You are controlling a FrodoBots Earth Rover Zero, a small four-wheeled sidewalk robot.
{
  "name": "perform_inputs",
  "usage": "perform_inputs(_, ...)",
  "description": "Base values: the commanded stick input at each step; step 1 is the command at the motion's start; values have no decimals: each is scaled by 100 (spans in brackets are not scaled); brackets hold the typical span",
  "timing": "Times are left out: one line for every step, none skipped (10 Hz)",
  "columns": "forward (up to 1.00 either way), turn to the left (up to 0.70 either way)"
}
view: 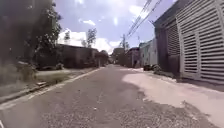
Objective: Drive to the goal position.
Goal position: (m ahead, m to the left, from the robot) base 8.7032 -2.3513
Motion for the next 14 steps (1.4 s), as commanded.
perform_inputs(70, 0)
perform_inputs(70, 0)
perform_inputs(70, 0)
perform_inputs(70, 0)
perform_inputs(70, 0)
perform_inputs(70, 0)
perform_inputs(70, 0)
perform_inputs(70, 0)
perform_inputs(70, 0)
perform_inputs(70, 0)
perform_inputs(70, 0)
perform_inputs(70, 0)
perform_inputs(70, 0)
perform_inputs(70, 0)
